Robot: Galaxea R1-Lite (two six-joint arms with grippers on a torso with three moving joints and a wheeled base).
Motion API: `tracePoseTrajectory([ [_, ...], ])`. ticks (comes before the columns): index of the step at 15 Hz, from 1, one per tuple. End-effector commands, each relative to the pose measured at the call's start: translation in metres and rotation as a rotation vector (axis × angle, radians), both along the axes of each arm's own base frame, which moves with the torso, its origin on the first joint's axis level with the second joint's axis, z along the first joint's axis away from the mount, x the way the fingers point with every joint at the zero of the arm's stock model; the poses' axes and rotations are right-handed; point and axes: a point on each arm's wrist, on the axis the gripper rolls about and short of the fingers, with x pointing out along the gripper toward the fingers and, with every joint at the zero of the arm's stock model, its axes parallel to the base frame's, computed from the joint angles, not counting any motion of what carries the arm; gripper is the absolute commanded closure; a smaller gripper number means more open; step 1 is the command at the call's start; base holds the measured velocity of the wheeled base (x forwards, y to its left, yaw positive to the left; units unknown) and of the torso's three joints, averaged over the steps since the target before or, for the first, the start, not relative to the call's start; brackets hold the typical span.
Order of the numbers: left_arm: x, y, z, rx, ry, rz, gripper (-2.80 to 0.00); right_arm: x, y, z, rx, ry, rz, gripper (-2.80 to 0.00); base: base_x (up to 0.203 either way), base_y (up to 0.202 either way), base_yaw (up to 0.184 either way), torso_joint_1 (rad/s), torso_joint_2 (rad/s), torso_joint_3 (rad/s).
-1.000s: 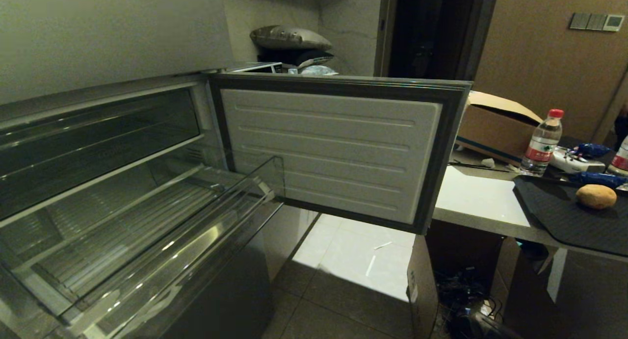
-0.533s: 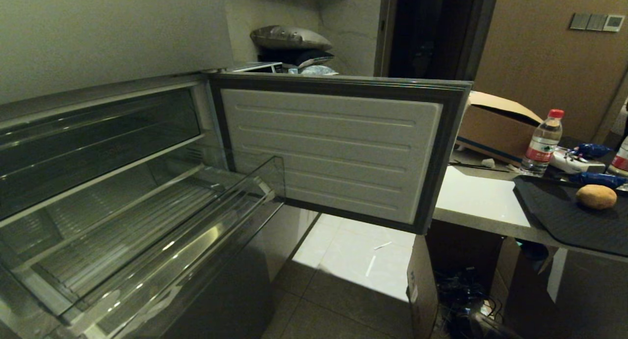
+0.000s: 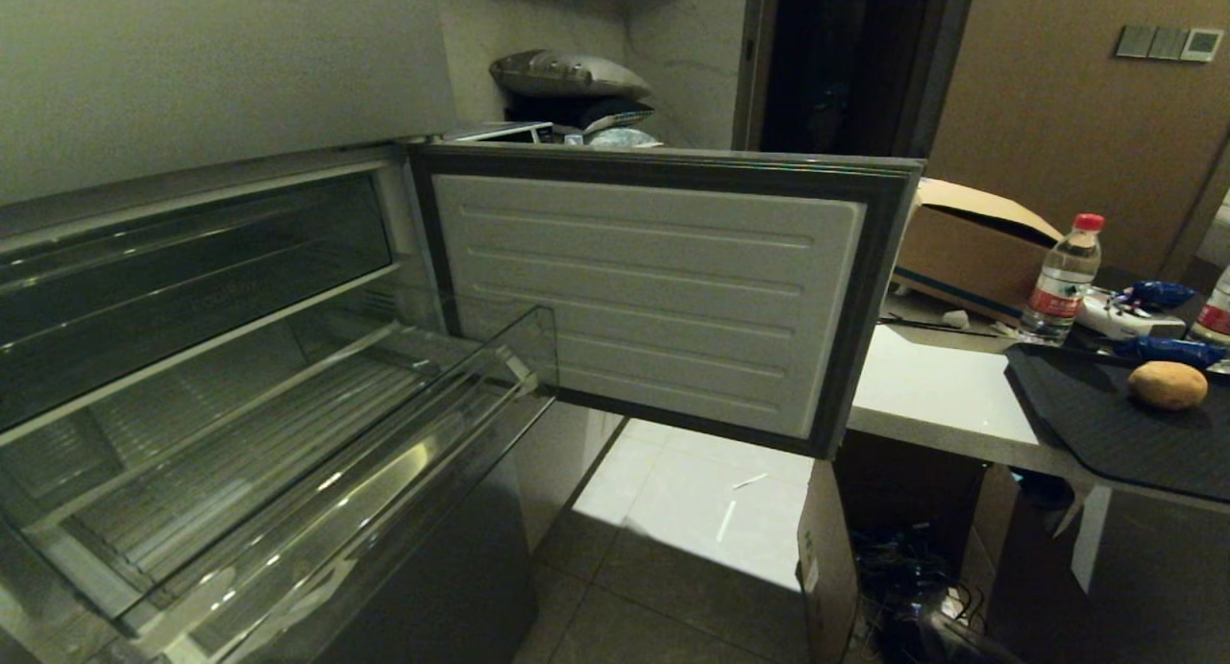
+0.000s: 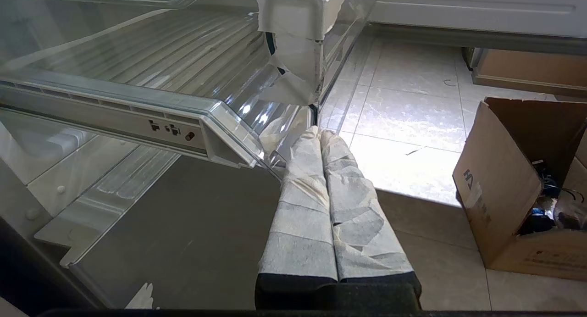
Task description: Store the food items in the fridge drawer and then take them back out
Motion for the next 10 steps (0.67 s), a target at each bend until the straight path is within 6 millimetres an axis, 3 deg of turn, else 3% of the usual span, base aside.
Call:
tracePoseTrajectory([
  [1, 0.0001, 0.0, 0.0001, 0.0, 0.001, 0.0, 0.0, 0.0011, 0.0, -0.0088, 0.005, 0.014, 0.0, 0.0, 0.0, 0.0, 0.0, 0.0, 0.0, 0.0],
  [7, 0.0001, 0.0, 0.0001, 0.0, 0.001, 0.0, 0.0, 0.0011, 0.0, -0.0088, 0.007, 0.014, 0.0, 0.0, 0.0, 0.0, 0.0, 0.0, 0.0, 0.0],
  [10, 0.0001, 0.0, 0.0001, 0.0, 0.001, 0.0, 0.0, 0.0011, -0.0001, -0.0088, 0.012, 0.014, -0.001, 0.0, 0.004, -0.005, 0.117, 0.003, 0.0, 0.003],
])
